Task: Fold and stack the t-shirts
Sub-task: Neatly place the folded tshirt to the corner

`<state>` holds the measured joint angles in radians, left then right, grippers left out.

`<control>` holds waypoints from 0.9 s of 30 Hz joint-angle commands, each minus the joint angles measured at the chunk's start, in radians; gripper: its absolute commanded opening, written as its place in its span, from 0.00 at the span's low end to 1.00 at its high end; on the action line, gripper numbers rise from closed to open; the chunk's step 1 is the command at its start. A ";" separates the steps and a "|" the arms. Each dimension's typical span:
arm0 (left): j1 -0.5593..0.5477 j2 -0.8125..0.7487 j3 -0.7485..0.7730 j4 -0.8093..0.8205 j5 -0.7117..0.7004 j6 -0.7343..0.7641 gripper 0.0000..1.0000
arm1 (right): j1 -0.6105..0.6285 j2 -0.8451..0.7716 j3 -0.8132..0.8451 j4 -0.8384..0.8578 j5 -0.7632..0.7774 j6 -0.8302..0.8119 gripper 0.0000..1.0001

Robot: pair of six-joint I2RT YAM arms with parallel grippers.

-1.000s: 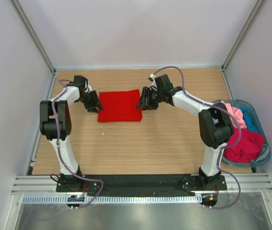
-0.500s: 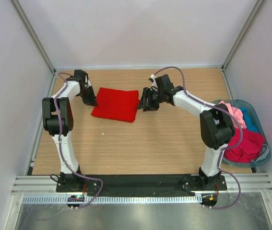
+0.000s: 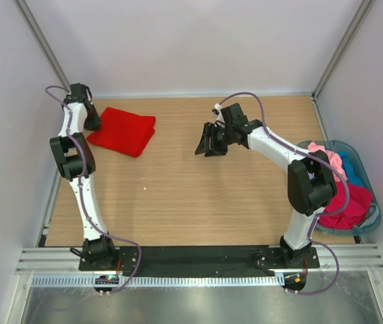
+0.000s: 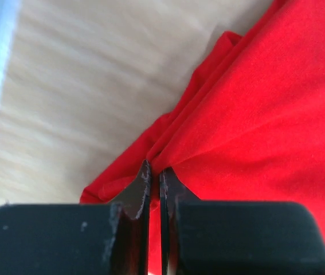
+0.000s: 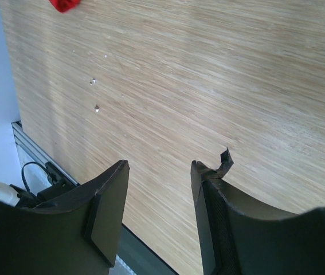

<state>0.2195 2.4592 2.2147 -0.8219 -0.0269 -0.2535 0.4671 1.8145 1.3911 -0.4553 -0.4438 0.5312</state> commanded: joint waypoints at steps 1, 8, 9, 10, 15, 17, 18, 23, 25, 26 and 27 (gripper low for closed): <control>0.027 0.081 0.179 -0.026 -0.057 0.005 0.00 | -0.005 -0.055 0.008 -0.031 0.022 -0.025 0.55; 0.095 0.112 0.183 0.023 -0.097 -0.090 0.00 | -0.004 -0.009 0.072 -0.065 0.028 -0.039 0.55; 0.099 0.115 0.184 0.023 -0.103 -0.089 0.00 | -0.004 -0.004 0.088 -0.068 0.030 -0.040 0.55; 0.101 0.115 0.184 0.024 -0.108 -0.087 0.00 | -0.005 0.005 0.092 -0.069 0.028 -0.043 0.55; 0.121 0.096 0.181 0.027 -0.169 -0.101 0.00 | -0.007 0.042 0.126 -0.075 0.010 -0.048 0.55; 0.130 0.096 0.186 0.029 -0.169 -0.110 0.00 | -0.005 0.049 0.131 -0.071 0.005 -0.048 0.55; 0.138 0.093 0.186 0.032 -0.171 -0.119 0.00 | -0.007 0.052 0.135 -0.068 0.002 -0.048 0.56; 0.161 0.078 0.183 0.050 -0.102 -0.151 0.02 | -0.007 0.051 0.138 -0.075 -0.004 -0.051 0.56; 0.161 0.049 0.178 0.061 -0.038 -0.151 0.20 | -0.008 0.040 0.134 -0.077 -0.003 -0.053 0.56; 0.161 0.037 0.172 0.066 -0.012 -0.151 0.29 | -0.005 0.036 0.132 -0.079 -0.003 -0.053 0.57; 0.159 0.018 0.168 0.066 0.011 -0.153 0.37 | -0.007 0.028 0.129 -0.080 -0.003 -0.054 0.57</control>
<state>0.3668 2.5668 2.3817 -0.8036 -0.0975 -0.3840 0.4618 1.8763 1.4849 -0.5323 -0.4324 0.4961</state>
